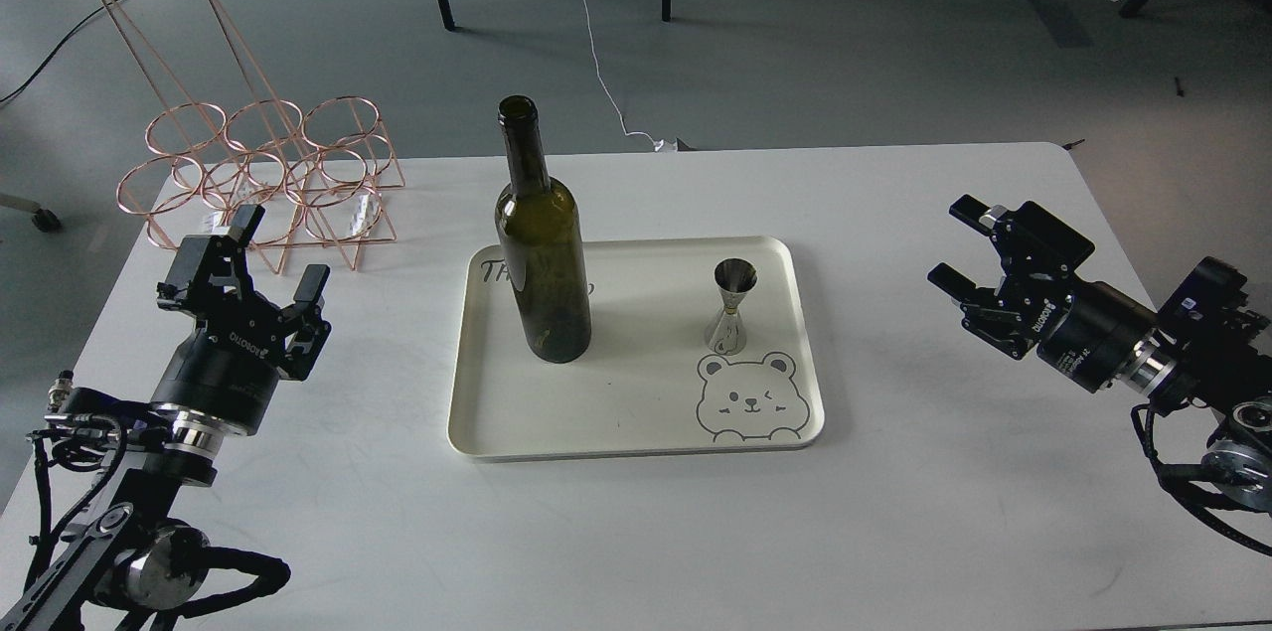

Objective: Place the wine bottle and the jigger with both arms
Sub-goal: 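Move the right gripper toward the metal jigger on the tray, then close the right gripper around the metal jigger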

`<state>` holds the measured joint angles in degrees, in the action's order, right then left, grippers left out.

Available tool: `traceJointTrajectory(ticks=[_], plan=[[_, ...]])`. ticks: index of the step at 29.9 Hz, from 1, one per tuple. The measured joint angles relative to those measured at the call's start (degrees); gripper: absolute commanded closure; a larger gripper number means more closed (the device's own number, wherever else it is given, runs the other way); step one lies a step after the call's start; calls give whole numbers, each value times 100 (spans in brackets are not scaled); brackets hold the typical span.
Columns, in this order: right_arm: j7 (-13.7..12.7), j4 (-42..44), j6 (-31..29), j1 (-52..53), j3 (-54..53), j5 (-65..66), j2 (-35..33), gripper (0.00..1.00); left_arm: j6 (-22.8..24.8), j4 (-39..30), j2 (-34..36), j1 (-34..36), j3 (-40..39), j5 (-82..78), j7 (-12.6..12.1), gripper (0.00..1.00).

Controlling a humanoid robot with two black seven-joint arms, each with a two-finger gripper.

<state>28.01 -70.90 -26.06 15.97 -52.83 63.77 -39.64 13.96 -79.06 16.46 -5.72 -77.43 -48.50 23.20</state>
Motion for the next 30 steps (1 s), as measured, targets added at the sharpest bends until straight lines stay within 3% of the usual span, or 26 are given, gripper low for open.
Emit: traceJointTrajectory(ticks=[3, 7, 10, 13, 18, 26, 30], plan=[[0, -325, 767, -20, 248, 1505, -78, 1, 0, -4, -2, 7, 0, -1, 1, 2], [0, -375, 2261, -28, 753, 3264, -49, 1, 14, -4, 1, 10, 5, -2, 1, 2], [0, -120, 3385, -2, 1033, 4384, 179, 1, 18, -7, 6, 10, 7, -2, -6, 2], [2, 253, 4113, 87, 1119, 5205, 598, 1, 19, -13, 7, 10, 6, -2, -7, 2], [0, 911, 4579, 386, 1169, 6045, 1255, 1, 20, -13, 0, 6, 0, -2, -7, 2], [-1, 1806, 4802, 903, 1430, 6122, 2134, 8, 20, -11, -2, 3, -1, -2, -7, 2], [-1, 2250, 4896, 1101, 1554, 6124, 2398, 23, 20, -19, -2, 7, -1, -1, -4, 2]])
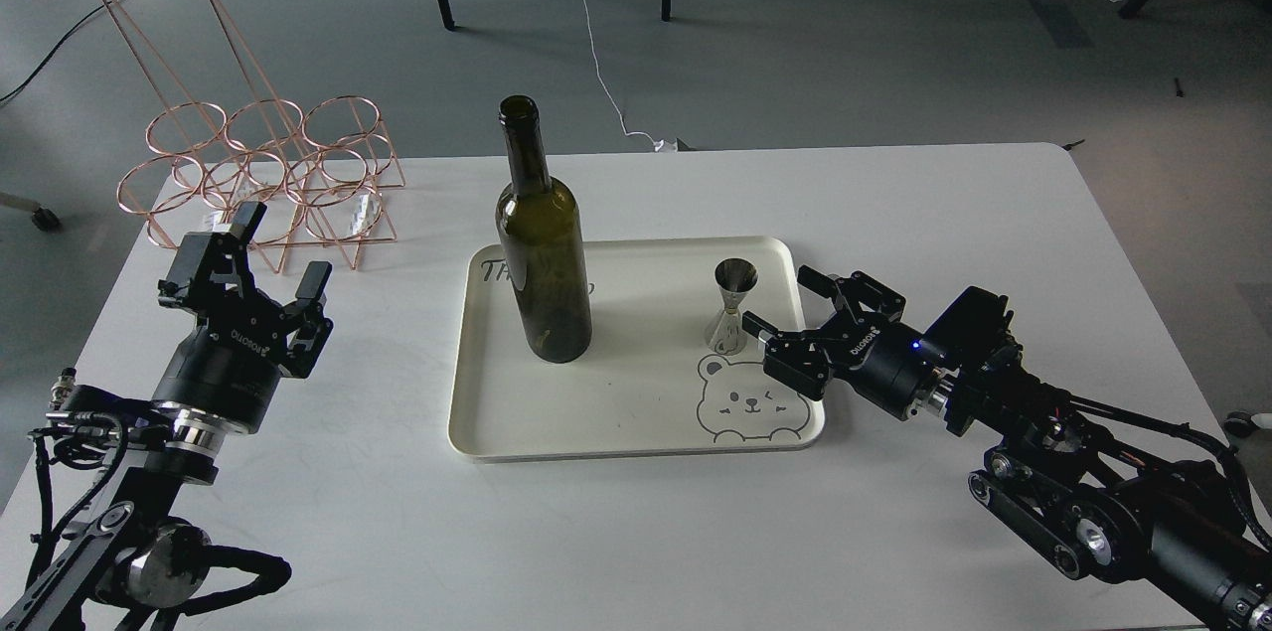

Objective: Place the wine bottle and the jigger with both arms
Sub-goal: 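Close the right gripper around the metal jigger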

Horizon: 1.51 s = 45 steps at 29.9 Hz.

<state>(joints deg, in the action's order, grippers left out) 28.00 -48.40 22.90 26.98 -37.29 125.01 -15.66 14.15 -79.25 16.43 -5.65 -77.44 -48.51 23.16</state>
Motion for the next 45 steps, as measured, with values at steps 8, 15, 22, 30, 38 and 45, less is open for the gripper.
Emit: traceJointTrajectory(ticks=[8, 15, 22, 30, 38, 45], plan=[[0, 487, 136, 172, 88, 0, 462, 35, 0, -3, -5, 3, 0, -1, 0, 2], [0, 616, 144, 236, 182, -1, 598, 40, 0, -4, -4, 11, -3, -3, 0, 2], [0, 657, 145, 255, 187, -1, 629, 44, 0, -69, 0, 11, -7, -3, 2, 2], [0, 671, 145, 274, 191, -2, 698, 54, 0, -83, 9, 11, -7, -3, 2, 2], [0, 748, 145, 311, 196, -2, 700, 62, 0, -91, 2, 11, -8, -5, 5, 2], [0, 792, 145, 349, 196, -2, 738, 77, -1, -93, 0, 11, -15, -8, 5, 2]])
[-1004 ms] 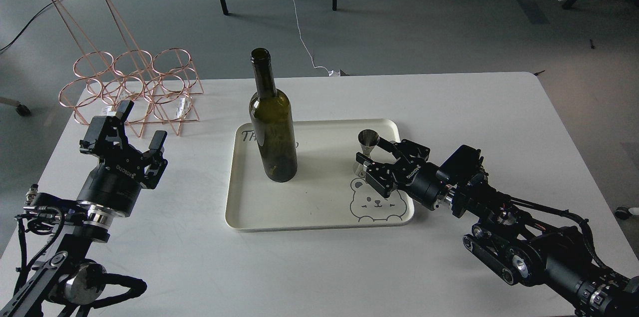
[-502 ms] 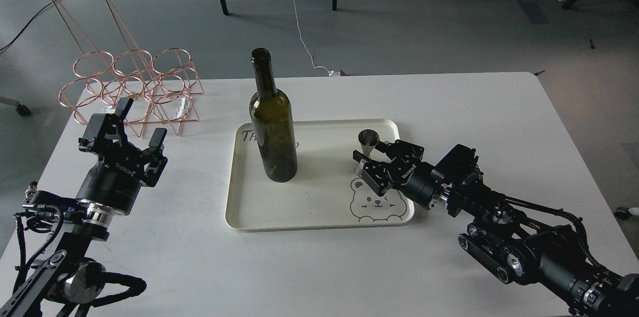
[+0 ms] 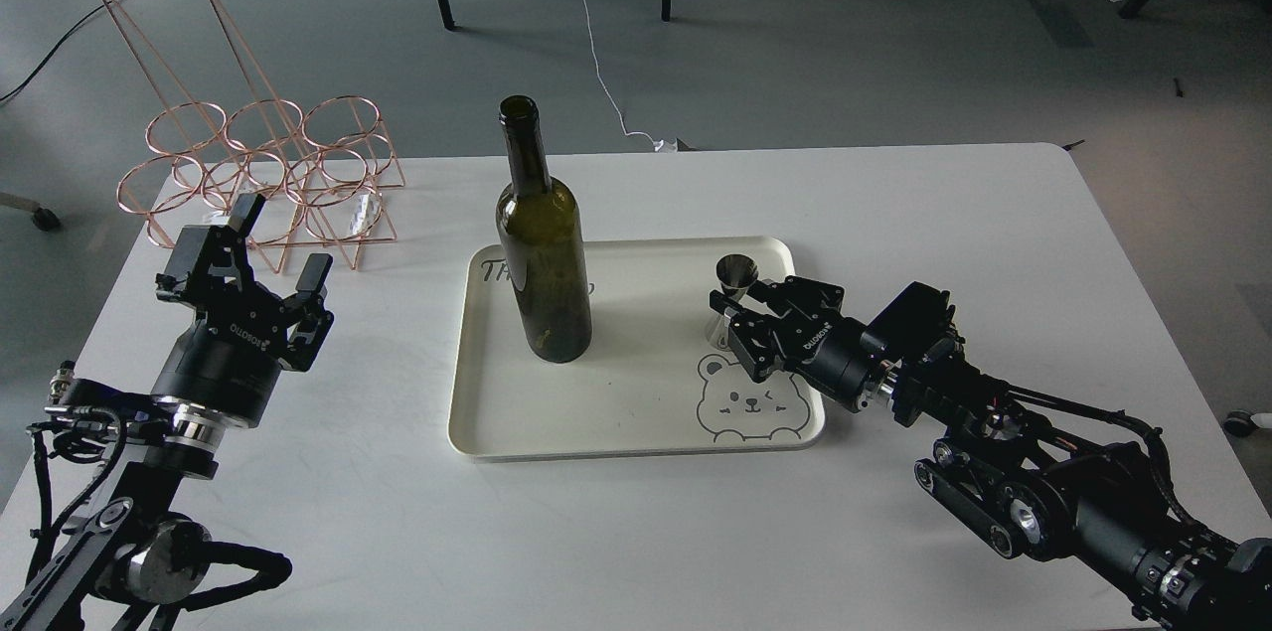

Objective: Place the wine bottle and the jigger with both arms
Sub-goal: 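Close the right gripper around the metal jigger, then lift the jigger with the right gripper and carry it off the tray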

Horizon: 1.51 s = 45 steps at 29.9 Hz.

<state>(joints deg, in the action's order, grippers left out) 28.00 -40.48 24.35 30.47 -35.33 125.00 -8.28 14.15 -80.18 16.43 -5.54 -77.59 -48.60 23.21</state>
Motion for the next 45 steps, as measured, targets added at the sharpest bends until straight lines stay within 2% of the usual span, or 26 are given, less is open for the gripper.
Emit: traceJointTrajectory(ticks=[4, 16, 23, 29, 35, 45], plan=[[0, 5, 0, 17, 0, 0, 26, 80, 0, -5, 0, 0, -1, 0, 0, 2], [2, -206, 290, 145, -156, 0, -41, 78, 0, -77, 0, 1, -2, 0, 0, 2], [1, -758, 334, 69, -779, 0, -632, 78, 0, -117, 9, 1, -2, 5, -9, 2], [0, -850, 343, -305, -1233, -166, -1313, 78, 0, -122, 10, 1, 6, 8, -10, 2], [0, -628, 366, -710, -1373, -607, -1666, 78, 0, -122, 3, -7, 15, 9, -10, 2], [-1, 269, 366, -812, -1377, -926, -1628, 78, 0, -122, -7, -8, 16, 9, -10, 2]])
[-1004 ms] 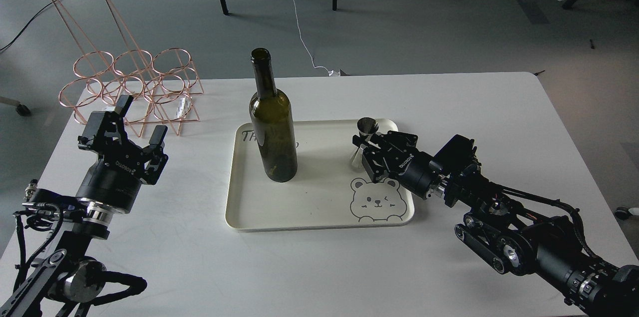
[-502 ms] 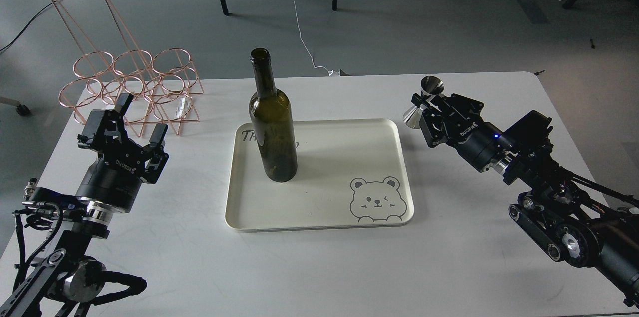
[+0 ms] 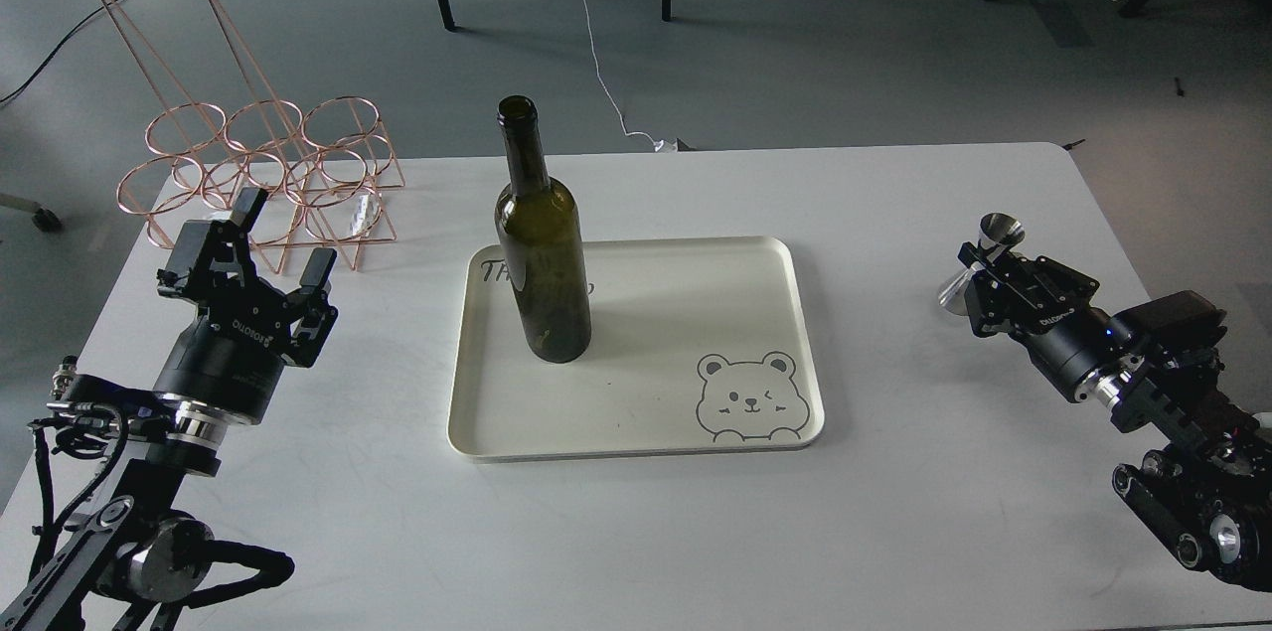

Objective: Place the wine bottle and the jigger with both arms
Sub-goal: 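Lift the jigger with the right gripper and carry it off the tray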

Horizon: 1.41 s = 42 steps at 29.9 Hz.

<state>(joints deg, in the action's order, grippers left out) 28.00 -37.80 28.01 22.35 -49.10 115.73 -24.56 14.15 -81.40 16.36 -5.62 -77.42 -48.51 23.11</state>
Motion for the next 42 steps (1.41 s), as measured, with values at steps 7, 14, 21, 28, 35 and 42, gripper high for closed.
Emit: traceJointTrajectory(ticks=[7, 14, 21, 28, 35, 42], plan=[[0, 227, 0, -4, 32, -94, 125, 77, 0, 0, -4, 2, 0, 0, 0, 2], [0, 256, 0, 17, 40, -95, 307, 76, 0, 1, -1, 8, 0, 0, 0, 2], [0, 256, -1, 31, 74, -95, 334, 71, 0, 1, 6, 16, 0, 0, 0, 2], [0, 254, -1, 28, 80, -95, 300, 48, 0, 1, 7, 20, 0, 0, 0, 2], [0, 203, -1, 30, 84, -95, 294, 9, 0, -40, 7, 26, -1, 0, 0, 2], [2, -115, -1, -39, 167, -104, 63, 6, 0, -69, 7, 21, -1, 0, 0, 2]])
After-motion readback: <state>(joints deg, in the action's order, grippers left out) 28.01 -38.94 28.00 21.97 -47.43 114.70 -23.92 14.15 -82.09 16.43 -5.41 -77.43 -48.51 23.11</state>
